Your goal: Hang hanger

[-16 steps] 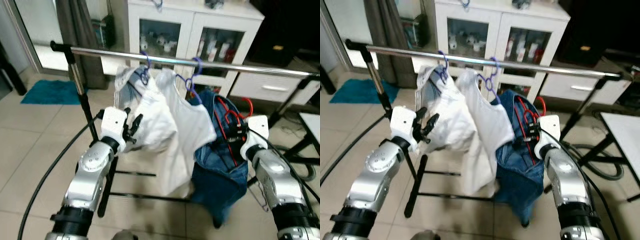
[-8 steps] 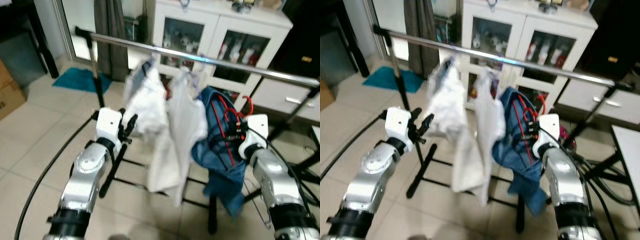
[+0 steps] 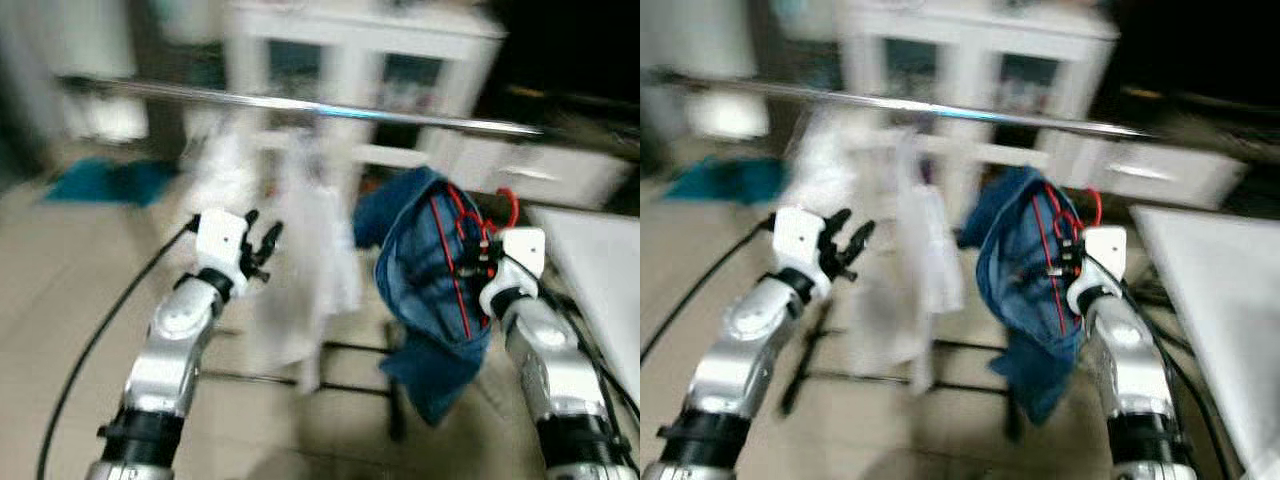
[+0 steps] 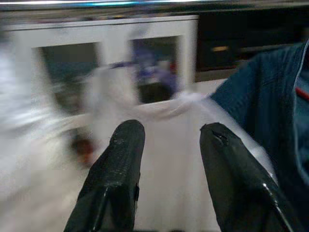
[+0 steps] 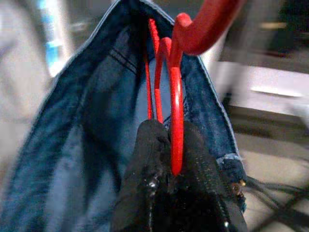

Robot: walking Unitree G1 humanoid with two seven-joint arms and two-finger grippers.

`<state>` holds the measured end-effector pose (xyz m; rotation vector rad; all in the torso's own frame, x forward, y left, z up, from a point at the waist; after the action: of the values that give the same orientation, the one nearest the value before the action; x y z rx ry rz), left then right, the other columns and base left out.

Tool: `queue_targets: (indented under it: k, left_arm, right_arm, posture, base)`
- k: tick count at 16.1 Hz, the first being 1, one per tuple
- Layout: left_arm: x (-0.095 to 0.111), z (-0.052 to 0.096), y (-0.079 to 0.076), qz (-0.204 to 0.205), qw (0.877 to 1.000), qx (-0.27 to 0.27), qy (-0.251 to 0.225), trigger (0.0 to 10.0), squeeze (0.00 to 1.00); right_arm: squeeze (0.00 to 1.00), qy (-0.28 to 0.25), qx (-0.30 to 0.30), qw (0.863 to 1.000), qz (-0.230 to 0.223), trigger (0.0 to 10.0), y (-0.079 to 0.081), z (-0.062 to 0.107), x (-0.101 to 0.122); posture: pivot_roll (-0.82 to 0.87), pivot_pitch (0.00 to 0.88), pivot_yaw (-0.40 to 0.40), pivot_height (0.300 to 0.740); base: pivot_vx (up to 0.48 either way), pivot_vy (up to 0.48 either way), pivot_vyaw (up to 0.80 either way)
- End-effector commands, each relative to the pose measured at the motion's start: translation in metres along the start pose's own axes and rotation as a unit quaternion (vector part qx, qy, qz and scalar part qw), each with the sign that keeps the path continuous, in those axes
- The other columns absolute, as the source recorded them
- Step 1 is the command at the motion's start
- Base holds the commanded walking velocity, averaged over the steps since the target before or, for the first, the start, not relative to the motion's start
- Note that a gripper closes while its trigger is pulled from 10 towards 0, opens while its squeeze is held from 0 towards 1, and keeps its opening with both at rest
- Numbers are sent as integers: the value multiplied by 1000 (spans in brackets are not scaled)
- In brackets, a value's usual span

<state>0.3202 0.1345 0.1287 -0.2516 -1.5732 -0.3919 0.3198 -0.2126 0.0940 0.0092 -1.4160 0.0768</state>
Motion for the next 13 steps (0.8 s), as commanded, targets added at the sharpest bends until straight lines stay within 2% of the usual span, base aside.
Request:
queue_targets:
  k: [1, 6, 10, 13]
  left_arm:
    - [5, -7, -8, 3, 1000, -19, -9, 10000, 0]
    - [9, -5, -7, -2, 1000, -21, -17, 10000, 0]
    - [11, 3, -12, -6, 999, -43, -21, 10000, 0]
    - [12, 7, -11, -7, 998, -56, -18, 10000, 0]
  right_arm:
    - [0, -35, -9, 999, 7, 10000, -6, -4, 22]
    - [0, -68, 11, 998, 16, 10000, 0, -13, 48]
    - [0, -60, 78, 994, 36, 10000, 21, -11, 48]
    - [0, -70, 86, 993, 31, 10000, 29, -14, 54]
  posture:
    - [71, 0, -55, 740]
    - [94, 0, -73, 740]
    - [115, 0, -91, 740]
    - [120, 0, -94, 740]
  base:
    - [322, 0, 0]
    - [316, 0, 0]
    - [0, 0, 0]
    - [0, 0, 0]
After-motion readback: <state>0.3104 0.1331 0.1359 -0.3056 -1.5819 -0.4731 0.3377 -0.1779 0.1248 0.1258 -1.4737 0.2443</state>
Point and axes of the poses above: a point about 5 cm out from each wrist's last joint towards the gripper, its own z axis pointing back from the gripper into the wrist, its own x axis along the axis of the wrist's last joint, y = z × x, the point moved 2 cm from there along -z, pointing out of the wrist towards the gripper, and after that the axes turned 1 degree about z, right-handed, at the moved point
